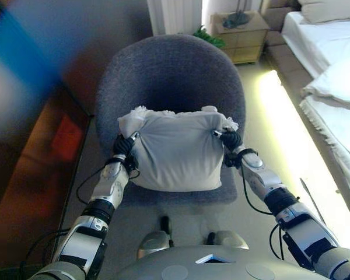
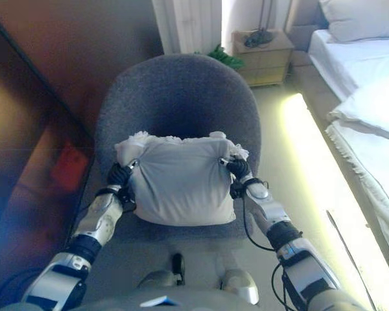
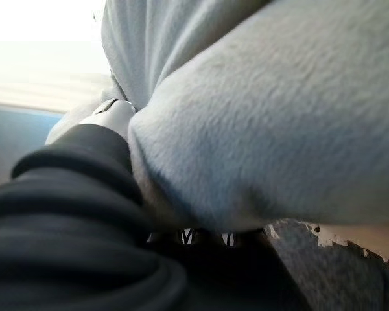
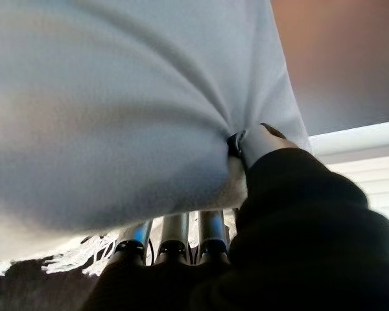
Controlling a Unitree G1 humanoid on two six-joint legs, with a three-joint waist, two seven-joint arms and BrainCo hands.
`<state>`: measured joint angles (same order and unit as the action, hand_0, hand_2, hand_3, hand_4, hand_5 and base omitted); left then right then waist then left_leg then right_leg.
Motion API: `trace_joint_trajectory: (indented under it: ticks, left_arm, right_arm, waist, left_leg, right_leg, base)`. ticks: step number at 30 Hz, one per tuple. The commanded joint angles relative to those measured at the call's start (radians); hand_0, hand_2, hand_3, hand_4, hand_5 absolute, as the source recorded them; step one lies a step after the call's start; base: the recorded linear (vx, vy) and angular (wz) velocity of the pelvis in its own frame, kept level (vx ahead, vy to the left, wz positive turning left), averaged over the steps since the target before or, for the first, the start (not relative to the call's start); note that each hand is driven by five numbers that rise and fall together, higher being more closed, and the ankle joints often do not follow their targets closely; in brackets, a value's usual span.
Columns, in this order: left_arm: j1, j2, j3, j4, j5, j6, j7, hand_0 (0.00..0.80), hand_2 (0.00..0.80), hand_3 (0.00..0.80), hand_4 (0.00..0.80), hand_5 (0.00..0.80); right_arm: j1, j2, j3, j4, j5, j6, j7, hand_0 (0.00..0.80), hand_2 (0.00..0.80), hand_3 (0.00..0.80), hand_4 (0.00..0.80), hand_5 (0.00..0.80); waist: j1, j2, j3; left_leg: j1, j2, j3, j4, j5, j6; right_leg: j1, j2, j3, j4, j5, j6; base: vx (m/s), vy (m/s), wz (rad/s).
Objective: Pick up the cushion and take it to the sofa
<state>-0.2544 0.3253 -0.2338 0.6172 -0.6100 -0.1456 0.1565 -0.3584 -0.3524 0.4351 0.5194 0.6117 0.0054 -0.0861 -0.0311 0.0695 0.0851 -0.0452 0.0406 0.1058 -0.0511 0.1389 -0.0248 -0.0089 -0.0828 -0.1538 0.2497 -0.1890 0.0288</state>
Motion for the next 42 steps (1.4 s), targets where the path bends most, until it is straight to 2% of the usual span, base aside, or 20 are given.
trace_joint_trajectory:
  ticks: [1, 3, 5, 8, 11, 12, 14, 18, 21, 27, 32, 39, 42]
  left_arm:
    - [-0.181, -0.007, -0.027, -0.015, 0.023, -0.110, 0.013, 0.800, 0.800, 0.800, 0.800, 0.800]
    - [-0.193, 0.001, -0.039, -0.014, 0.015, -0.103, 0.020, 0.800, 0.800, 0.800, 0.800, 0.800]
    - [-0.199, 0.007, -0.041, -0.014, 0.012, -0.100, 0.016, 0.800, 0.800, 0.800, 0.800, 0.800]
    - [-0.211, 0.008, -0.047, -0.019, 0.033, -0.085, 0.017, 0.800, 0.800, 0.800, 0.800, 0.800]
    - [-0.221, 0.012, -0.059, -0.033, 0.060, -0.078, 0.041, 0.800, 0.800, 0.800, 0.800, 0.800]
    - [-0.221, 0.018, -0.064, -0.043, 0.055, -0.082, 0.049, 0.800, 0.800, 0.800, 0.800, 0.800]
    - [-0.224, 0.004, -0.058, -0.058, 0.085, -0.082, 0.065, 0.800, 0.800, 0.800, 0.800, 0.800]
    - [-0.333, 0.003, -0.069, -0.009, 0.082, -0.097, 0.075, 0.800, 0.800, 0.800, 0.800, 0.800]
    - [-0.427, 0.031, -0.082, 0.015, 0.048, -0.115, 0.080, 0.800, 0.800, 0.800, 0.800, 0.800]
    - [-0.447, 0.029, -0.074, -0.003, 0.056, -0.119, 0.102, 0.800, 0.800, 0.800, 0.800, 0.800]
    - [-0.546, 0.026, -0.071, 0.023, 0.038, -0.099, 0.115, 0.800, 0.800, 0.800, 0.800, 0.800]
    - [-0.646, 0.031, -0.063, 0.032, 0.043, -0.097, 0.178, 0.800, 0.800, 0.800, 0.800, 0.800]
    - [-0.684, 0.057, -0.061, 0.037, 0.050, -0.088, 0.198, 0.800, 0.800, 0.800, 0.800, 0.800]
  right_arm:
    - [-0.126, 0.085, -0.036, -0.001, 0.036, -0.107, -0.043, 0.800, 0.800, 0.800, 0.800, 0.800]
    - [-0.126, 0.093, -0.039, -0.014, 0.036, -0.118, -0.074, 0.800, 0.800, 0.800, 0.800, 0.800]
    - [-0.126, 0.094, -0.037, -0.018, 0.029, -0.123, -0.091, 0.800, 0.800, 0.800, 0.800, 0.800]
    - [-0.137, 0.091, -0.038, -0.011, 0.024, -0.113, -0.095, 0.800, 0.800, 0.800, 0.800, 0.800]
    - [-0.124, 0.066, -0.049, -0.044, 0.040, -0.104, -0.088, 0.800, 0.800, 0.800, 0.800, 0.800]
    - [-0.117, 0.061, -0.050, -0.057, 0.040, -0.108, -0.087, 0.800, 0.800, 0.800, 0.800, 0.800]
    - [-0.131, 0.056, -0.062, -0.056, 0.032, -0.105, -0.073, 0.800, 0.800, 0.800, 0.800, 0.800]
    - [-0.291, 0.043, -0.047, 0.007, 0.026, -0.087, -0.089, 0.800, 0.800, 0.800, 0.800, 0.800]
    - [-0.384, 0.014, -0.034, 0.014, 0.030, -0.098, -0.098, 0.800, 0.800, 0.800, 0.800, 0.800]
    - [-0.407, -0.019, -0.047, -0.008, 0.025, -0.101, -0.097, 0.800, 0.800, 0.800, 0.800, 0.800]
    - [-0.505, -0.033, -0.061, 0.042, 0.026, -0.101, -0.089, 0.800, 0.800, 0.800, 0.800, 0.800]
    - [-0.630, -0.069, -0.040, 0.110, 0.000, -0.101, -0.073, 0.800, 0.800, 0.800, 0.800, 0.800]
    - [-0.668, -0.083, -0.027, 0.119, 0.000, -0.089, -0.075, 0.800, 0.800, 0.800, 0.800, 0.800]
  waist:
    - [0.030, -0.076, -0.049]
    - [0.034, -0.076, -0.037]
    - [0.037, -0.073, -0.034]
    - [0.028, -0.080, -0.033]
    - [0.001, -0.103, -0.020]
    - [-0.012, -0.111, -0.005]
    - [-0.005, -0.114, 0.007]
    - [0.009, -0.126, 0.054]
    - [0.004, -0.120, 0.130]
    - [0.000, -0.104, 0.189]
    - [0.002, -0.092, 0.225]
    - [0.010, -0.084, 0.261]
    - [0.014, -0.084, 0.266]
  left_leg:
    - [-0.005, -0.001, 0.032, 0.089, -0.112, 0.015]
    - [0.002, -0.021, 0.026, 0.108, -0.133, 0.037]
    - [0.017, -0.025, 0.017, 0.107, -0.138, 0.043]
    - [0.054, -0.032, 0.008, 0.088, -0.139, 0.034]
    - [0.076, -0.037, -0.006, 0.099, -0.173, 0.024]
    - [0.074, -0.041, -0.013, 0.117, -0.195, 0.030]
    - [0.047, -0.025, -0.026, 0.142, -0.198, 0.022]
    - [-0.098, -0.015, -0.022, 0.285, -0.209, -0.001]
    - [-0.242, -0.003, -0.028, 0.443, -0.250, 0.000]
    - [-0.362, -0.001, -0.040, 0.635, -0.345, 0.009]
    - [-0.439, -0.008, -0.059, 0.683, -0.348, 0.000]
    - [-0.497, -0.018, -0.076, 0.693, -0.321, -0.013]
    - [-0.500, -0.016, -0.078, 0.695, -0.317, -0.018]
  right_leg:
    - [0.020, -0.072, -0.006, 0.047, 0.145, 0.061]
    - [-0.042, -0.114, 0.012, 0.231, 0.208, 0.067]
    - [-0.080, -0.122, 0.023, 0.281, 0.256, 0.064]
    - [-0.089, -0.103, 0.034, 0.159, 0.266, 0.067]
    - [-0.100, -0.063, 0.062, -0.073, 0.253, 0.076]
    - [-0.149, -0.055, 0.099, -0.049, 0.289, 0.082]
    - [-0.150, -0.061, 0.078, -0.082, 0.250, 0.084]
    - [-0.171, -0.075, 0.081, -0.080, 0.233, 0.070]
    - [-0.309, -0.082, 0.093, 0.067, 0.191, 0.053]
    - [-0.416, -0.082, 0.089, 0.266, 0.095, 0.022]
    - [-0.485, -0.081, 0.093, 0.327, 0.076, 0.018]
    - [-0.525, -0.076, 0.086, 0.331, 0.085, 0.016]
    - [-0.524, -0.076, 0.083, 0.330, 0.082, 0.014]
  base:
    - [0.105, 0.183, 0.03]
    - [0.114, 0.195, -0.03]
    - [0.154, 0.132, 0.06]
    - [0.225, -0.005, 0.05]
    - [0.209, -0.104, 0.01]
    - [0.118, -0.092, 0.13]
    - [0.036, -0.082, 0.42]
    - [-0.104, -0.049, 0.09]
    - [-0.243, -0.018, -0.06]
    - [0.016, 0.007, 0.13]
    - [-0.035, -0.005, 0.07]
    - [-0.034, -0.020, 0.05]
    - [0.022, -0.012, 0.03]
